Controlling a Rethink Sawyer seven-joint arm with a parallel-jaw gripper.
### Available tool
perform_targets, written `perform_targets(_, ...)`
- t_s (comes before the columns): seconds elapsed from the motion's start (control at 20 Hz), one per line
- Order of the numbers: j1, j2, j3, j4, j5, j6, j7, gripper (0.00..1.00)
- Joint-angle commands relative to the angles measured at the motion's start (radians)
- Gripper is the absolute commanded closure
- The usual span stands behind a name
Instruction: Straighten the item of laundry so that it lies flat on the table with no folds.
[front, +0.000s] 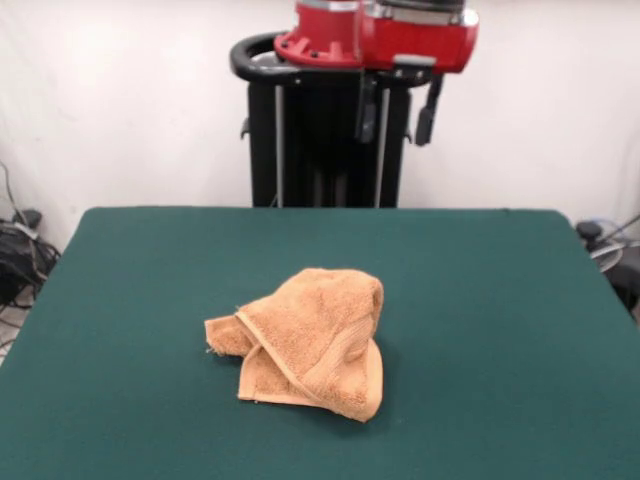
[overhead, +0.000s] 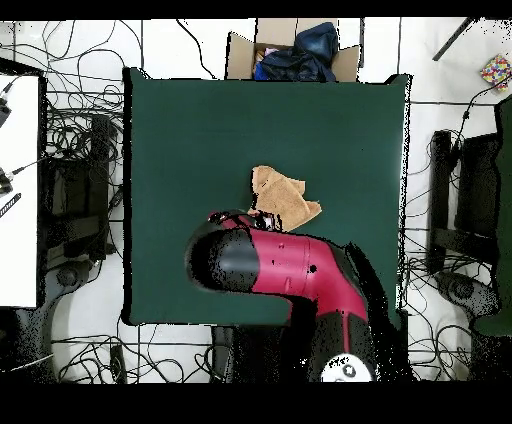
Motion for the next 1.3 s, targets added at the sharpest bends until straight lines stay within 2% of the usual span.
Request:
perform_targets(0.05,-0.034,0.142,0.125,-0.119,-0.056,0.015,-0.038,0.0)
perform_targets(0.6,-0.056,0.231,0.167,-0.251,-0.094,0.056,-0.041,0.0)
perform_targets(1.3,-0.118,0.315,0.218,-0.321,-0.136,0.033,-0.072,0.0)
